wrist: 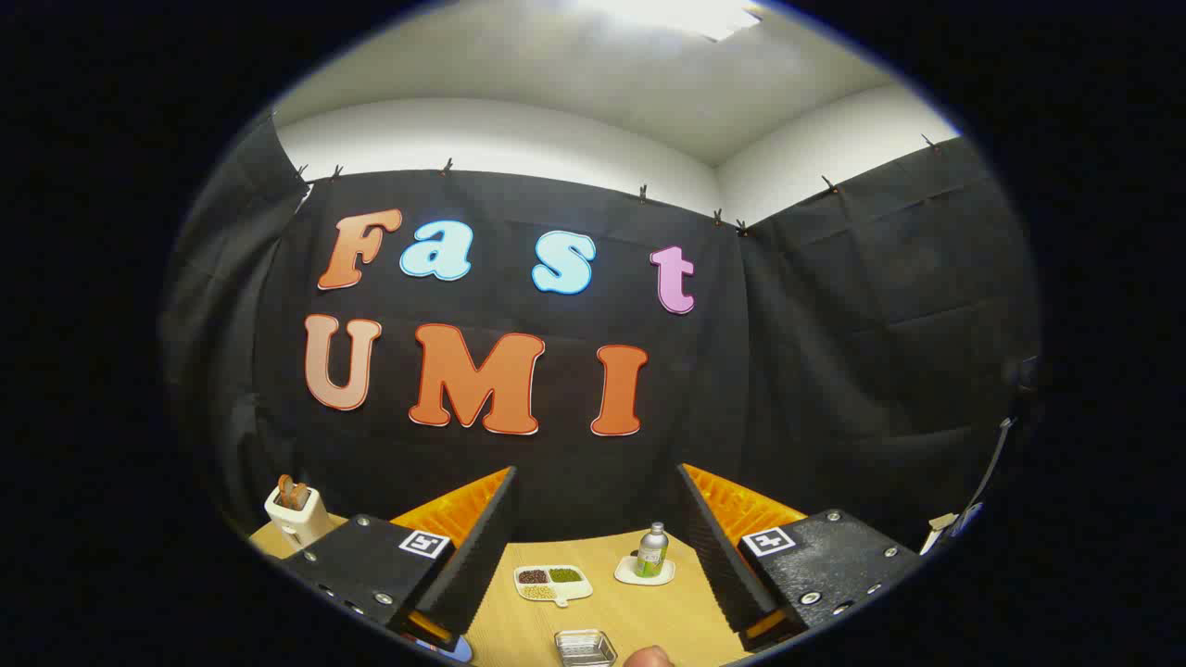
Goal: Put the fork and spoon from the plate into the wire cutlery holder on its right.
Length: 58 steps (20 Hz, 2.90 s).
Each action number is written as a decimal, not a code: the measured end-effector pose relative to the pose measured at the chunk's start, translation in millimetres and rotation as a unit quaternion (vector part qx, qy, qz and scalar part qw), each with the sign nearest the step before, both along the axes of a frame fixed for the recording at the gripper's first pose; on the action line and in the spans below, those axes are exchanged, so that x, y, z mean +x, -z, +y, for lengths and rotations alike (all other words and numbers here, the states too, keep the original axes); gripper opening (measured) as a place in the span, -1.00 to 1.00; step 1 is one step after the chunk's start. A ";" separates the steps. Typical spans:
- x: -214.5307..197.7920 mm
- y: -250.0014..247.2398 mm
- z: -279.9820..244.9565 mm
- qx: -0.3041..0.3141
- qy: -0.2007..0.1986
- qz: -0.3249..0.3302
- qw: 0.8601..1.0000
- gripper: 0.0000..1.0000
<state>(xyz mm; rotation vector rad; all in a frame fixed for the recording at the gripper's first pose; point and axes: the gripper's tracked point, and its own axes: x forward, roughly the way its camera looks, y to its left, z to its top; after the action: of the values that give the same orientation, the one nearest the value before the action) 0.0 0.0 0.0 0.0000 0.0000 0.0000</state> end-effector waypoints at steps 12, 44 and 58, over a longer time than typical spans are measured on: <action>16.2 20.5 1.1 0.001 -0.045 0.017 0.999 0.97; -31.5 224.4 191.2 -0.018 -0.255 0.277 0.926 0.92; -115.9 363.3 232.7 -0.051 -0.280 0.511 0.811 0.68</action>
<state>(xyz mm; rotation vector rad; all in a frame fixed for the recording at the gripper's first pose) -115.9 232.7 -363.3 -0.1091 1.0915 0.5988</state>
